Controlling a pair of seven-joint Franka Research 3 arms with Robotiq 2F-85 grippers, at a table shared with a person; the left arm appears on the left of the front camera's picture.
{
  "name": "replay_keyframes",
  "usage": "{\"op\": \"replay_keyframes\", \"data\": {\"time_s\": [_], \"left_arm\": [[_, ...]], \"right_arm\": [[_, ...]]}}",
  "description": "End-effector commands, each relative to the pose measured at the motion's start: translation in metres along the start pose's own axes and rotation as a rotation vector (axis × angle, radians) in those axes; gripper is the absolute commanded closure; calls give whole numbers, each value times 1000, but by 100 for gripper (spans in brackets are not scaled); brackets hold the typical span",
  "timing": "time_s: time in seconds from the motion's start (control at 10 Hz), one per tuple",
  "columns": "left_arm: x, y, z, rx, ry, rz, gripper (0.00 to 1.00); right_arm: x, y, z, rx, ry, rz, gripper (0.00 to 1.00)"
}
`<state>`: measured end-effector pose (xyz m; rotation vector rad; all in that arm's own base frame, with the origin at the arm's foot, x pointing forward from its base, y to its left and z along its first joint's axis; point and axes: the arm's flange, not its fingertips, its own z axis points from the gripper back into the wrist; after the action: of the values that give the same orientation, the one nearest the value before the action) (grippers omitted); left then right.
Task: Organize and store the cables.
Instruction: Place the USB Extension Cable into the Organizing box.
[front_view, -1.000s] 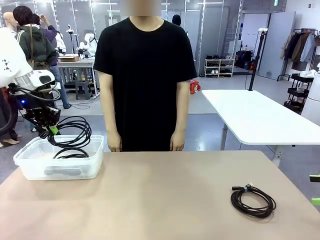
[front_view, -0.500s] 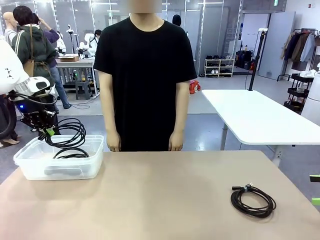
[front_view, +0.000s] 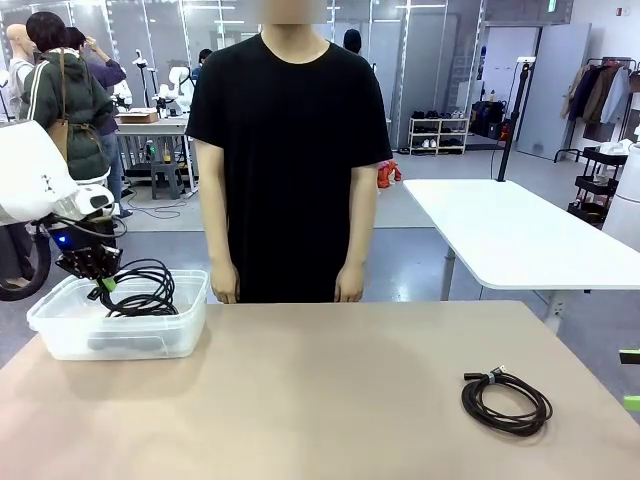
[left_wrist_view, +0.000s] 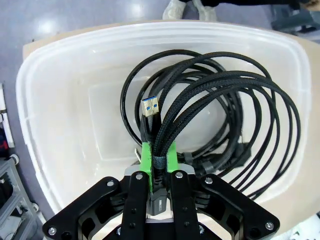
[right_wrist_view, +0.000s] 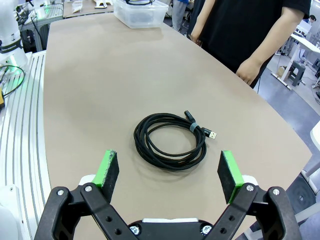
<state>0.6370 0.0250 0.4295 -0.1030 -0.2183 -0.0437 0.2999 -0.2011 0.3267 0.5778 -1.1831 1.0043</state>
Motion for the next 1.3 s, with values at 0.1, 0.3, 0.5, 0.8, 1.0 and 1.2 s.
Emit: {"op": "replay_keyframes", "data": {"time_s": [0.1, 0.3, 0.5, 0.8, 1.0, 1.2], "left_arm": [[15, -1, -16, 38, 8, 17, 87], [11, 0, -16, 44, 23, 19, 69], [10, 1, -15, 45, 24, 15, 36], [10, 3, -14, 46, 17, 22, 0], [7, 3, -13, 46, 10, 17, 0], [5, 4, -10, 44, -1, 17, 0]], "right_arm": [[3, -1, 1, -8, -10, -7, 0], [3, -1, 1, -8, -10, -7, 0], [3, -1, 1, -8, -10, -7, 0], [3, -1, 1, -8, -10, -7, 0], [3, -1, 1, -8, -10, -7, 0], [3, -1, 1, -8, -10, -7, 0]]}}
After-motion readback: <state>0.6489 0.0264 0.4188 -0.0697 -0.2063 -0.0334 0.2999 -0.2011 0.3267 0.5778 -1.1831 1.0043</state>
